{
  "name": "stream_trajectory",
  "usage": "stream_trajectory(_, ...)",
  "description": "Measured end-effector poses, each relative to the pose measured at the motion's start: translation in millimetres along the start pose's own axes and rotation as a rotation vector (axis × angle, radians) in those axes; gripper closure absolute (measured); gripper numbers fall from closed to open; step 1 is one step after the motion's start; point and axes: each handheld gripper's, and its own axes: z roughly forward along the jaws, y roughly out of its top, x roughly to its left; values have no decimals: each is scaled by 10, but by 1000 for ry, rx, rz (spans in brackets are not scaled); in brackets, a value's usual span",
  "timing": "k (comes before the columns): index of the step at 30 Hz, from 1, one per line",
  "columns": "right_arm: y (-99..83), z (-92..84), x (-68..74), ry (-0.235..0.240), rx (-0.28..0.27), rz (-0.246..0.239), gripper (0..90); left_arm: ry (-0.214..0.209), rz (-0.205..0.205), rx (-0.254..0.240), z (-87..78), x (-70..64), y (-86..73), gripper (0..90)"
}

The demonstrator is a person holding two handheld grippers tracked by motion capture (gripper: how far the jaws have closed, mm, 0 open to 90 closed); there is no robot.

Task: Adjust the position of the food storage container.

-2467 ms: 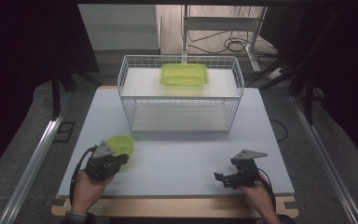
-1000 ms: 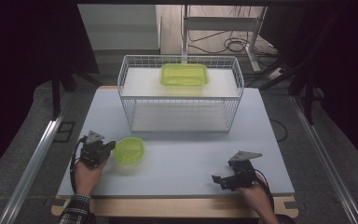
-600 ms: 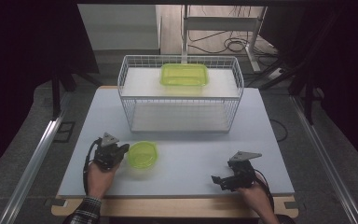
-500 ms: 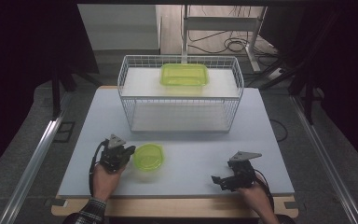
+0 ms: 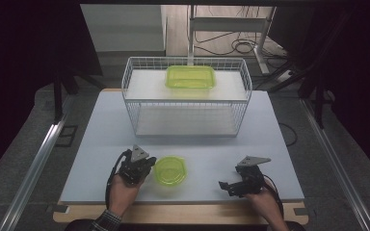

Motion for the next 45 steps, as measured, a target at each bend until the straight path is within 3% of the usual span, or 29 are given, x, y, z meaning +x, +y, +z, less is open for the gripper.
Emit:
stream_trajectory(5,-2,0,-4,2,0,0,49,-15,-15,27,-77,67,-163,897)
stream_trajectory(8,0,1,4,3,2,0,49,-78,-13,74,-69,63,-293,897)
stream_trajectory(11,-2,9,4,4,6,-5,49,-123,19,113,-46,-14,-352,897)
stream_trajectory(19,-3,22,13,7,13,-10,49,-166,74,144,78,-173,-333,894)
stream_trajectory(28,-2,54,35,14,25,-25,49,-206,81,123,234,-348,-258,882)
stream_trajectory(33,1,59,48,17,25,-30,49,-198,88,136,301,-386,-266,862)
stream_trajectory(36,1,50,45,18,22,-28,49,-172,88,122,227,-361,-275,796)
stream_trajectory(45,17,18,63,19,-10,-40,48,-158,32,28,-66,-191,-313,444)
